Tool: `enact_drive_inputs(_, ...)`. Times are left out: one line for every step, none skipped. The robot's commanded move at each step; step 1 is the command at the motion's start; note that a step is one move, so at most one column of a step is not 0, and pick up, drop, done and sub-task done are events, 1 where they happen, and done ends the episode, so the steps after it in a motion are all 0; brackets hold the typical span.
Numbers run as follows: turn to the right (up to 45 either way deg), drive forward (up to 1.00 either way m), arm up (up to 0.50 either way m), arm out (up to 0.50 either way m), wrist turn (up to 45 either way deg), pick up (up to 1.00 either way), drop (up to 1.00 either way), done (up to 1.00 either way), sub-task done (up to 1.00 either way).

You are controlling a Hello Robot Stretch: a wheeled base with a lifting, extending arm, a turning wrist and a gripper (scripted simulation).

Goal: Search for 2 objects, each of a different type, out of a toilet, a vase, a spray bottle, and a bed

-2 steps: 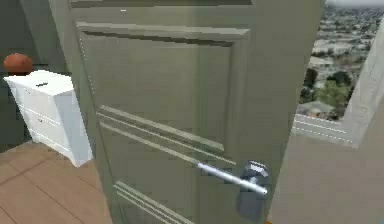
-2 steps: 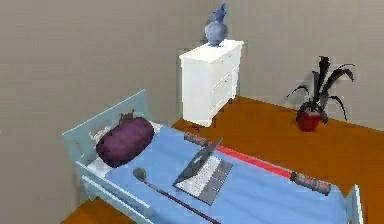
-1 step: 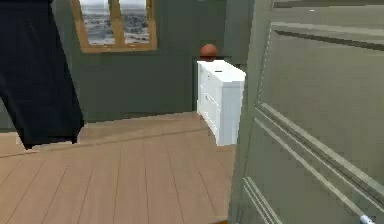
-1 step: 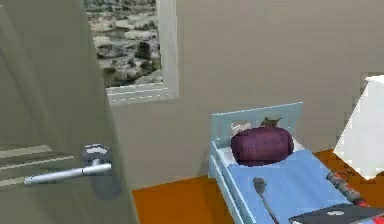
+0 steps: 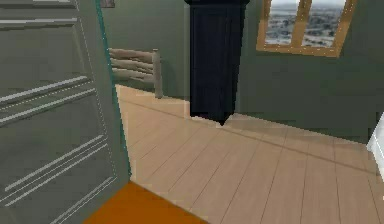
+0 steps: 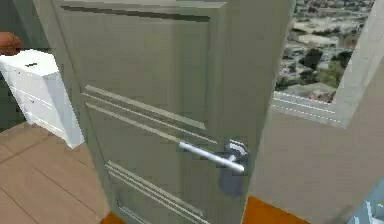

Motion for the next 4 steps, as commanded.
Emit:
enact_drive_inputs(-27.0, 0.00, 0.00, 0.00, 0.0, 0.00, 0.00, 0.00, 0.00)
enact_drive_inputs(0.0, 0.15, 0.00, 0.00, 0.0, 0.00, 0.00, 0.00, 0.00)
enact_drive_inputs(-30.0, 0.00, 0.00, 0.00, 0.0, 0.00, 0.00, 0.00, 0.00)
enact_drive_inputs(0.0, 0.50, 0.00, 0.00, 0.0, 0.00, 0.00, 0.00, 0.00)
